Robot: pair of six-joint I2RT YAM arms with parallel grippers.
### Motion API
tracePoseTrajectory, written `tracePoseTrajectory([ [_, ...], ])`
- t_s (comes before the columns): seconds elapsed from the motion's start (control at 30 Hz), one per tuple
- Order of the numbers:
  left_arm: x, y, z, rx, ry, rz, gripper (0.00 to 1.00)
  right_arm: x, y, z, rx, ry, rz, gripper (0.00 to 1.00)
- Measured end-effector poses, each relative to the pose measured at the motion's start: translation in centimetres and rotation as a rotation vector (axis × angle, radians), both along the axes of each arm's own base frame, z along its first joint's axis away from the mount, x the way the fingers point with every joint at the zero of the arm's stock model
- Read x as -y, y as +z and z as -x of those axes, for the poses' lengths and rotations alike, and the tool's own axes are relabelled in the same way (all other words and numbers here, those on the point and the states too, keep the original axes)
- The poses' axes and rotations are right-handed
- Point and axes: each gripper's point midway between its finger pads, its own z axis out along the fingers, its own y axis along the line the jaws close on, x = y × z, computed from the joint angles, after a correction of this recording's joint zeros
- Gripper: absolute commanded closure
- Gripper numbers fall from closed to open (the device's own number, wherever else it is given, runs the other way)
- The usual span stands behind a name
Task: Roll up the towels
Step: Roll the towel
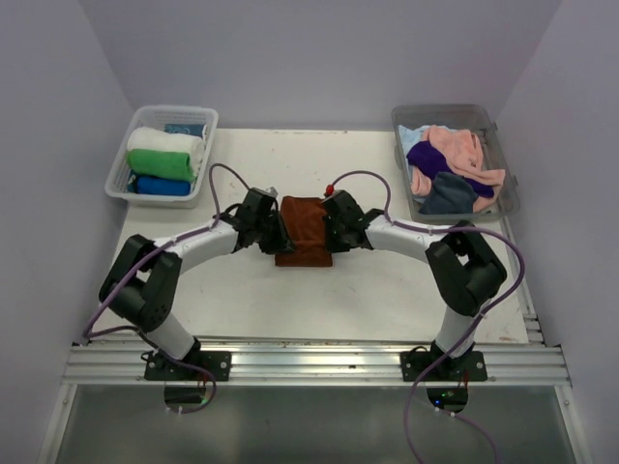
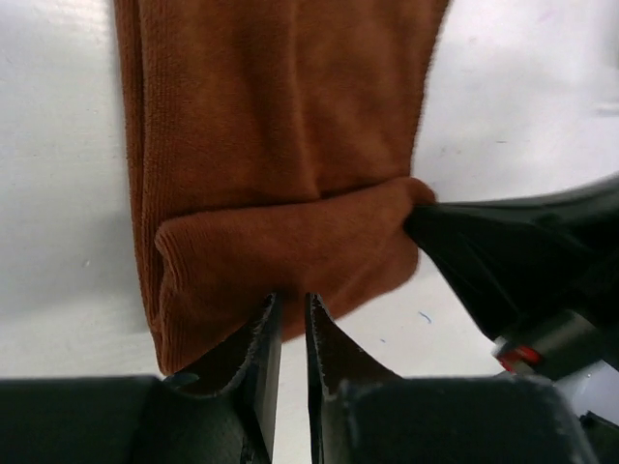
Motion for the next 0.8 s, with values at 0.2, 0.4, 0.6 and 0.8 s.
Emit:
tracePoseTrajectory([
  [0.2,0.7,-4.1,0.0,-0.089,-0.013,-0.005,0.85,0.0,1.8,0.3,0.015,0.011,-0.036,0.69],
  [0.4,0.9,-3.8,-0.3,-0.086,-0.016,-0.001,0.86,-0.3,6.9,0.5,0.105,0.028,-0.122,0.75],
  [0.6,1.0,-3.8,-0.6,-0.088,-0.016,-0.003,0.86,-1.2,6.0,0.4,0.09,0.056,-0.126,0.8],
  [0.8,0.9,-3.8,-0.5,-0.095,-0.013,-0.011,0.86,-1.6,1.5,-0.1,0.025,0.089,-0.046,0.82],
])
